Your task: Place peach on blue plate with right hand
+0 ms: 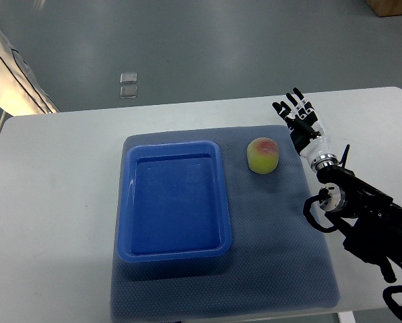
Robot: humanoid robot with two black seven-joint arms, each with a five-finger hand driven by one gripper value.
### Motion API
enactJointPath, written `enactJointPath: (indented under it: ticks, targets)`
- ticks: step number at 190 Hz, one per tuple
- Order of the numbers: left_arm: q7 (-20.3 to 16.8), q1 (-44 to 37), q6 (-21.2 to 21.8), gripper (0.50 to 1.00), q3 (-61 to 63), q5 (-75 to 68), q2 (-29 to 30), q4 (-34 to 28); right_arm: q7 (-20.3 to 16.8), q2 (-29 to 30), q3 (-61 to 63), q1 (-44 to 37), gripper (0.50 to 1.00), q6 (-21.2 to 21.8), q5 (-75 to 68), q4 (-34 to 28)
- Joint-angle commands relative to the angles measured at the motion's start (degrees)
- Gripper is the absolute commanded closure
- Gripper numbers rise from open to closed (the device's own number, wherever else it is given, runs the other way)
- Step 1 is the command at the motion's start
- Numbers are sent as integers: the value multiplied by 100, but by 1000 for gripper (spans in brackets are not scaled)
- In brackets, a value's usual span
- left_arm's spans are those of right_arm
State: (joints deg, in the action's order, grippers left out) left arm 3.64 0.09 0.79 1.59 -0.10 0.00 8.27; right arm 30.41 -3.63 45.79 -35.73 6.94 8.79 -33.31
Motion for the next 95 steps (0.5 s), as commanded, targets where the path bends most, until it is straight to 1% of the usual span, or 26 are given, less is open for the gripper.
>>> enactJointPath:
  ticks: [1,95]
  targets:
    - [13,0,0,500,0,1,0,-1,0,-6,0,5,570,0,0,0]
    - [22,35,18,500,-27,10,0,26,0,-15,-9,-13,570,0,0,35]
